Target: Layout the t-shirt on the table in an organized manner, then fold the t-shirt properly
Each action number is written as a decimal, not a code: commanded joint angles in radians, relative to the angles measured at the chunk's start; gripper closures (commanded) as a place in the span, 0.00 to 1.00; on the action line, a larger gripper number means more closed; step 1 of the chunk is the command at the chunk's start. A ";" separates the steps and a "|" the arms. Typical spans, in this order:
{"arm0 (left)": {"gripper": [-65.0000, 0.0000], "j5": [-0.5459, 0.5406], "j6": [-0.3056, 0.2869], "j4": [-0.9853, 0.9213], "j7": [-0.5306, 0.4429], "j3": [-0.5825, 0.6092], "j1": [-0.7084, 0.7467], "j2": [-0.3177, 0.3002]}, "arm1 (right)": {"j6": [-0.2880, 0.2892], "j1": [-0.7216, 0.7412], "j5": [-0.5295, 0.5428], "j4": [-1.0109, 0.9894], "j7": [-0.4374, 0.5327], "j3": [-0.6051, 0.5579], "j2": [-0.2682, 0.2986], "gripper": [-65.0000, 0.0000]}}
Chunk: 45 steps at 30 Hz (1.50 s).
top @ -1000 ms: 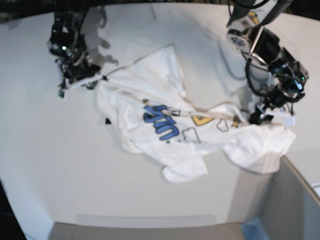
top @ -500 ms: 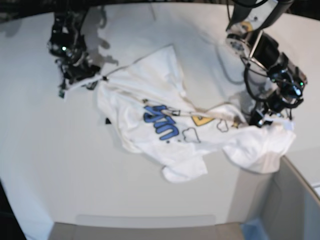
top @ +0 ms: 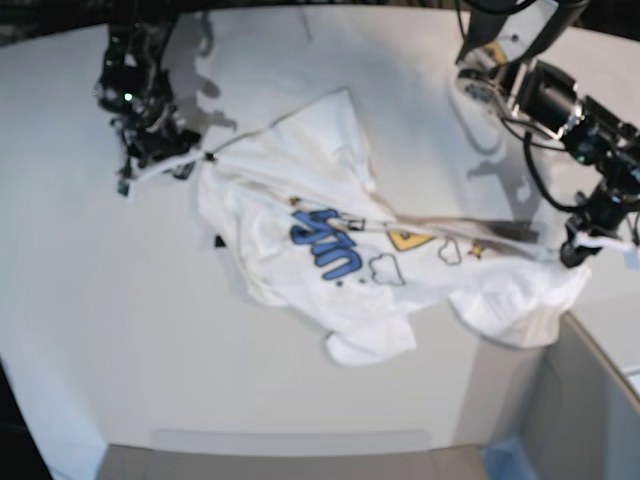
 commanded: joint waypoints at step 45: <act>0.65 -0.025 0.131 -0.015 0.019 0.064 0.099 0.062 | 0.005 0.002 0.005 0.017 0.010 0.000 0.018 0.72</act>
